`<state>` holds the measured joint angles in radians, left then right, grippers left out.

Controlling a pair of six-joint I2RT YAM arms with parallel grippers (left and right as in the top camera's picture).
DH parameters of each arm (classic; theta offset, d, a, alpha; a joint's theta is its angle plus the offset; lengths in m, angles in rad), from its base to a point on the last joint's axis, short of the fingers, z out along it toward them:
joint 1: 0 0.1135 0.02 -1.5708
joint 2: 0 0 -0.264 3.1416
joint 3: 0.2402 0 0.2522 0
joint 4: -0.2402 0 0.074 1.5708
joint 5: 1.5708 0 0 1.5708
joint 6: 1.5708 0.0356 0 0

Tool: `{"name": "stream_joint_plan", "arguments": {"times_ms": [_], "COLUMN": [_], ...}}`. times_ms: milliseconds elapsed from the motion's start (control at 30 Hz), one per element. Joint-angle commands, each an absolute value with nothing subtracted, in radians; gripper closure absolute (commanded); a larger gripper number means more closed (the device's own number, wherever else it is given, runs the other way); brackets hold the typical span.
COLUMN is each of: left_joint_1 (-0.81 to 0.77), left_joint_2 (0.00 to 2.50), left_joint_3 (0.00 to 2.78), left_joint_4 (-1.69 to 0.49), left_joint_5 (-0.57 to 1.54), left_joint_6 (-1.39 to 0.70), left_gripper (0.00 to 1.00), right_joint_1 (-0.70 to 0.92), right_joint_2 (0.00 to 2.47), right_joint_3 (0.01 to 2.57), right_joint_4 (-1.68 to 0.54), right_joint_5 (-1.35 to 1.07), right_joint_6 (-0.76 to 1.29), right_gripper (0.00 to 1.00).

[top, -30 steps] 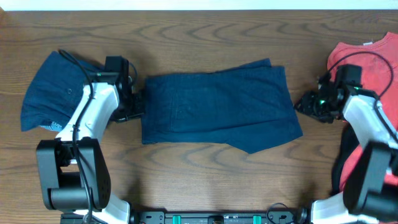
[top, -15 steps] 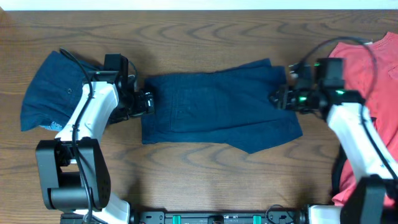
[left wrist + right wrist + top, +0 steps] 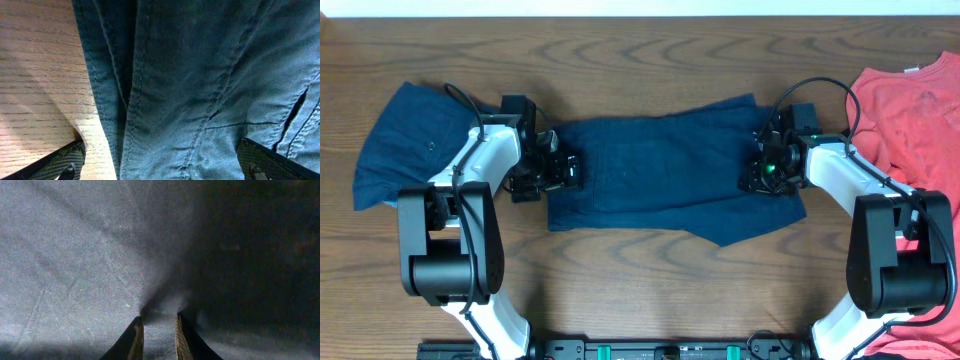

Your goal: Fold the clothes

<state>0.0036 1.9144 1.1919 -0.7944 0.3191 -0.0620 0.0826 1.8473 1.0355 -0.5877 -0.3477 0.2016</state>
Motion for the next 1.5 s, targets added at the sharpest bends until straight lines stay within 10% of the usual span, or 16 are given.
{"name": "stream_joint_plan", "arguments": {"times_ms": [0, 500, 967, 1467], "left_joint_1": [0.006, 0.006, 0.011, 0.009], "left_joint_2": [1.995, 2.093, 1.837, 1.552], "left_joint_3": [1.179, 1.181, 1.441, 1.525], "left_joint_4": [-0.771, -0.778, -1.301, -1.376], "left_joint_5": [0.364, 0.628, 0.175, 0.187], "left_joint_6": [-0.041, 0.004, -0.004, -0.050], "left_gripper": [0.00, 0.94, 0.94, 0.94], "right_joint_1": [0.086, 0.086, 0.046, 0.170], "right_joint_2": [1.884, 1.884, 1.657, 1.666], "right_joint_3": [1.028, 1.028, 1.029, 1.027], "right_joint_4": [-0.579, -0.572, -0.624, -0.590], "right_joint_5": [-0.325, -0.325, -0.326, -0.419], "right_joint_6": [0.212, 0.213, 0.213, 0.200], "right_gripper": [0.79, 0.82, 0.86, 0.85]}}
